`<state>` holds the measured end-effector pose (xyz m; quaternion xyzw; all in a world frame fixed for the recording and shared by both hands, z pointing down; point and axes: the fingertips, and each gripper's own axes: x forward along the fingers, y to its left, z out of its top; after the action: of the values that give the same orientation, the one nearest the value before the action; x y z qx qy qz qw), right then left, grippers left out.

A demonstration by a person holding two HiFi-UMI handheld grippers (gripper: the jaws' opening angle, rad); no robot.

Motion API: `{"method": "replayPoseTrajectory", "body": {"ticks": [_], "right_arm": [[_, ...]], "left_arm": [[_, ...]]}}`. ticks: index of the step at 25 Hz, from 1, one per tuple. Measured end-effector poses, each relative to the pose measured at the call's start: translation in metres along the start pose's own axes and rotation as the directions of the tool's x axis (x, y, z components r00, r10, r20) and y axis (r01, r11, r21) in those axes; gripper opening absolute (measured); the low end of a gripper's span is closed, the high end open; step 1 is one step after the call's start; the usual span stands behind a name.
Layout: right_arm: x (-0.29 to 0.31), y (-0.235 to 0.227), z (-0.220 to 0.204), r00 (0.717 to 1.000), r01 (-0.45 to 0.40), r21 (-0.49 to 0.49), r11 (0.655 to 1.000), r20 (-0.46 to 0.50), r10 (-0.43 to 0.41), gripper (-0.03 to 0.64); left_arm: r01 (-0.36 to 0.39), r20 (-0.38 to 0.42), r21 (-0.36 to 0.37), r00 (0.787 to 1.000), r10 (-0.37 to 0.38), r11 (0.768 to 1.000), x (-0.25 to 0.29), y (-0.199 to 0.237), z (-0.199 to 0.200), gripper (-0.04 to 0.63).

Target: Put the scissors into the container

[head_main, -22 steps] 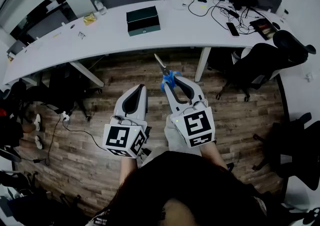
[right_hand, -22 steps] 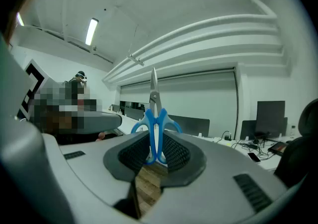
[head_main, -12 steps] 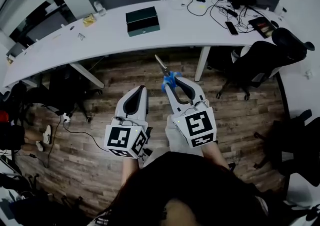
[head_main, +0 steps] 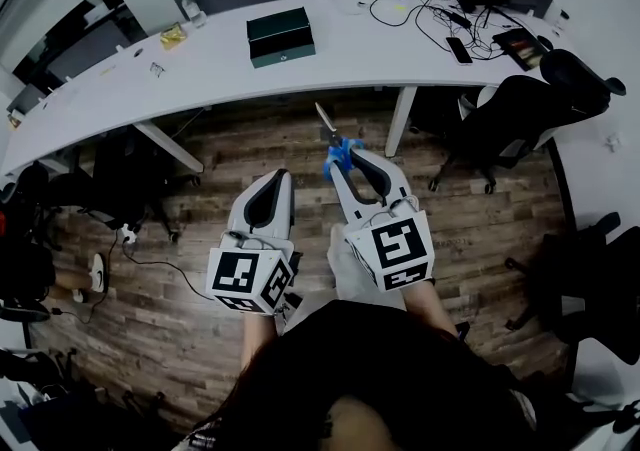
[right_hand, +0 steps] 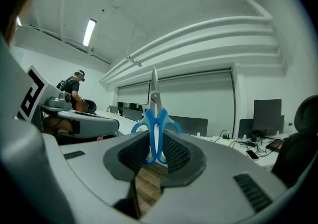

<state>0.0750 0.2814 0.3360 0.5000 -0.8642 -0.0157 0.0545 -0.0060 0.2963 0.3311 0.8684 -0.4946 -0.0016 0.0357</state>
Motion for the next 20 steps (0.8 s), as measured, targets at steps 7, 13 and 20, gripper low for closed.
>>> {"method": "replayPoseTrajectory", "body": {"ticks": [7, 13, 20], "right_arm": [[0.024, -0.006, 0.0, 1.0, -0.002, -0.007, 1.0, -0.02, 0.002, 0.086], [0.063, -0.011, 0.005, 1.0, -0.018, -0.006, 1.0, -0.024, 0.018, 0.086], [0.112, -0.027, 0.006, 0.999, -0.023, -0.001, 1.0, -0.043, 0.023, 0.086]], "left_arm": [[0.006, 0.004, -0.005, 1.0, -0.006, 1.0, 0.017, 0.015, 0.005, 0.011], [0.002, 0.009, 0.001, 1.0, -0.002, 1.0, 0.043, 0.045, 0.013, 0.011], [-0.004, 0.012, 0.002, 1.0, 0.004, 1.0, 0.082, 0.082, 0.021, 0.011]]}}
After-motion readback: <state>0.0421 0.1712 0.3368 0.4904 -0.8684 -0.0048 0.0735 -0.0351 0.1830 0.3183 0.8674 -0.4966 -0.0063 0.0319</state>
